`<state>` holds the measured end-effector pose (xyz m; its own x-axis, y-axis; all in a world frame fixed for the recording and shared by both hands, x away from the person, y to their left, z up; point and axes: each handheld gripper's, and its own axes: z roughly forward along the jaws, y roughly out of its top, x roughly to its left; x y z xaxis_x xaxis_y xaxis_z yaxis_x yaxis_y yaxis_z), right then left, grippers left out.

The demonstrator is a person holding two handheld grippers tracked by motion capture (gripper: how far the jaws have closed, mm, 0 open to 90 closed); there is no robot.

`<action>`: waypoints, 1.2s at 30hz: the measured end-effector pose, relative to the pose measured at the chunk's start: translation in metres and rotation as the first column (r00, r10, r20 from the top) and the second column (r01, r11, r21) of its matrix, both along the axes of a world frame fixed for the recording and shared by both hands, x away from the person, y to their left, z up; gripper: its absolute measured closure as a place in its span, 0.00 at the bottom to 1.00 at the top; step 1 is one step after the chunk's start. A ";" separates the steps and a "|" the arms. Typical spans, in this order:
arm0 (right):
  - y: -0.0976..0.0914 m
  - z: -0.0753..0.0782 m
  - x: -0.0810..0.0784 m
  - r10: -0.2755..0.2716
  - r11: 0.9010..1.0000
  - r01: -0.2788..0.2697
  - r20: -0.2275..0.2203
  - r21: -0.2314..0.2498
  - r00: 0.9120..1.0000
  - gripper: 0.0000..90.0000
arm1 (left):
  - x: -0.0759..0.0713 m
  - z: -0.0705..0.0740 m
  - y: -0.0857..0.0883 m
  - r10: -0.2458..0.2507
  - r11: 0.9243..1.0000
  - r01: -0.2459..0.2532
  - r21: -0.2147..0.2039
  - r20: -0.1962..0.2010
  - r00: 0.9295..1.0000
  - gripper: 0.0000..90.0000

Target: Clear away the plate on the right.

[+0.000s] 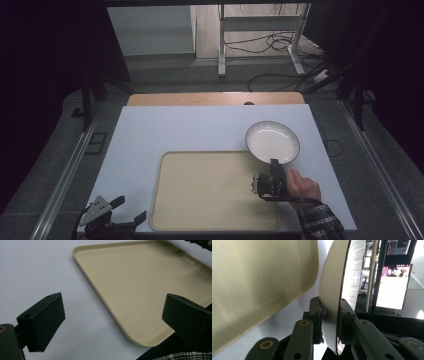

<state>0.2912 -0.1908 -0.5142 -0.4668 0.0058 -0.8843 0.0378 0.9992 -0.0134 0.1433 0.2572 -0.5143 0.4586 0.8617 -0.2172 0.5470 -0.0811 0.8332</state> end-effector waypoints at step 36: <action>0.040 0.005 -0.072 0.193 0.981 -0.193 -0.007 0.013 0.981 0.85 | 0.001 0.000 -0.001 0.000 1.000 0.000 0.002 0.000 1.000 0.05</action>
